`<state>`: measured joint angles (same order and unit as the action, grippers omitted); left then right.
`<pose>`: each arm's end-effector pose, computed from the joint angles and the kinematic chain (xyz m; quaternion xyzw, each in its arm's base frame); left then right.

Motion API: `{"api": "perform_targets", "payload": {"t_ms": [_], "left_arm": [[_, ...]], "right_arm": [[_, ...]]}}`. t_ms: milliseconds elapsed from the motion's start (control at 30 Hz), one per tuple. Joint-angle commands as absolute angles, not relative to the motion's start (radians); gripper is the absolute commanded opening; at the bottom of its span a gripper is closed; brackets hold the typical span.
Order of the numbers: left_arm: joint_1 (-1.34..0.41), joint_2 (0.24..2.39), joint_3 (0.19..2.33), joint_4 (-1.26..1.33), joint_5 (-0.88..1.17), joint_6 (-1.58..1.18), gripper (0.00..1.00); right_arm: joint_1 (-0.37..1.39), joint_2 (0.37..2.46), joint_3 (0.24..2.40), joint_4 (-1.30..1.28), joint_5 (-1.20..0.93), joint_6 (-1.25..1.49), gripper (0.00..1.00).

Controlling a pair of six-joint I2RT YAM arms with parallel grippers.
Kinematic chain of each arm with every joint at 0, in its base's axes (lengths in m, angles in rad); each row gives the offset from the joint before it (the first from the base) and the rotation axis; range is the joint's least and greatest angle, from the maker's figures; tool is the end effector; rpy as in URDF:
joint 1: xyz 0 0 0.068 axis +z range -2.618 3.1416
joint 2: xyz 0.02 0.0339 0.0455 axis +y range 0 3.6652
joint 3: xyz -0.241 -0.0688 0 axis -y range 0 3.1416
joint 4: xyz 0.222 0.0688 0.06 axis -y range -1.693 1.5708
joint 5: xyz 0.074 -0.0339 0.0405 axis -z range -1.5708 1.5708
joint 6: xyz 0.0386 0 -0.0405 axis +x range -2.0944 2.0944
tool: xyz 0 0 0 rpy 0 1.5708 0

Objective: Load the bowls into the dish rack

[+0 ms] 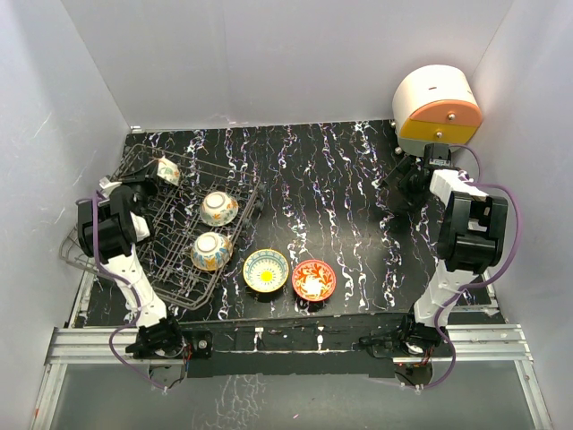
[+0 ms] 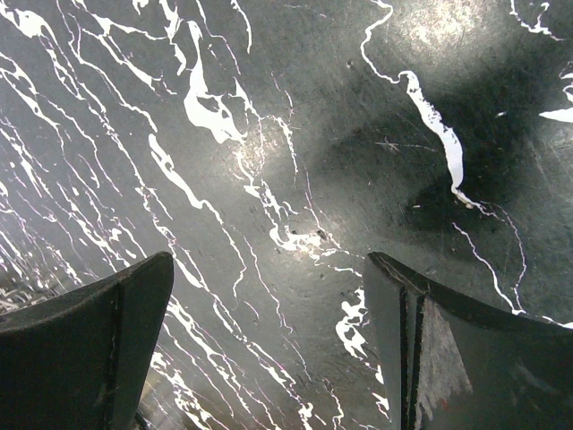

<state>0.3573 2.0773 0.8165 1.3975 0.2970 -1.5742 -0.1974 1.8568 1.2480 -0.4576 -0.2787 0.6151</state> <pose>0.3521 0.1194 0.1462 -0.4711 0.4614 -0.5059 0.5561 0.3532 -0.0598 0.1697 0.3471 0.8946 0.1828 0.2139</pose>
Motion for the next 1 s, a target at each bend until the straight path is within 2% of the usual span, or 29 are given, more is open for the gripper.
{"api": "perform_targets", "payload": {"t_ms": [0,100,233,500,633,800,967], "left_arm": [[0.363,2.094,0.799,1.538,0.312,-1.589,0.00],[0.367,2.089,0.755,1.501,0.313,-1.570,0.00],[0.385,2.042,0.700,1.408,0.308,-1.524,0.11],[0.436,1.943,0.665,1.178,0.304,-1.429,0.23],[0.449,1.943,0.665,1.142,0.320,-1.411,0.28],[0.454,1.930,0.675,1.065,0.322,-1.374,0.39],[0.463,1.864,0.694,0.853,0.288,-1.305,0.57]], "right_arm": [[-0.196,1.860,1.300,-0.448,-0.264,0.605,0.89],[-0.196,1.865,1.301,-0.452,-0.265,0.598,0.89],[-0.196,1.867,1.301,-0.454,-0.270,0.593,0.89],[-0.196,1.867,1.291,-0.451,-0.273,0.584,0.89],[-0.196,1.865,1.286,-0.453,-0.276,0.582,0.89],[-0.196,1.859,1.281,-0.456,-0.275,0.575,0.89],[-0.196,1.854,1.275,-0.456,-0.277,0.572,0.89]]}}
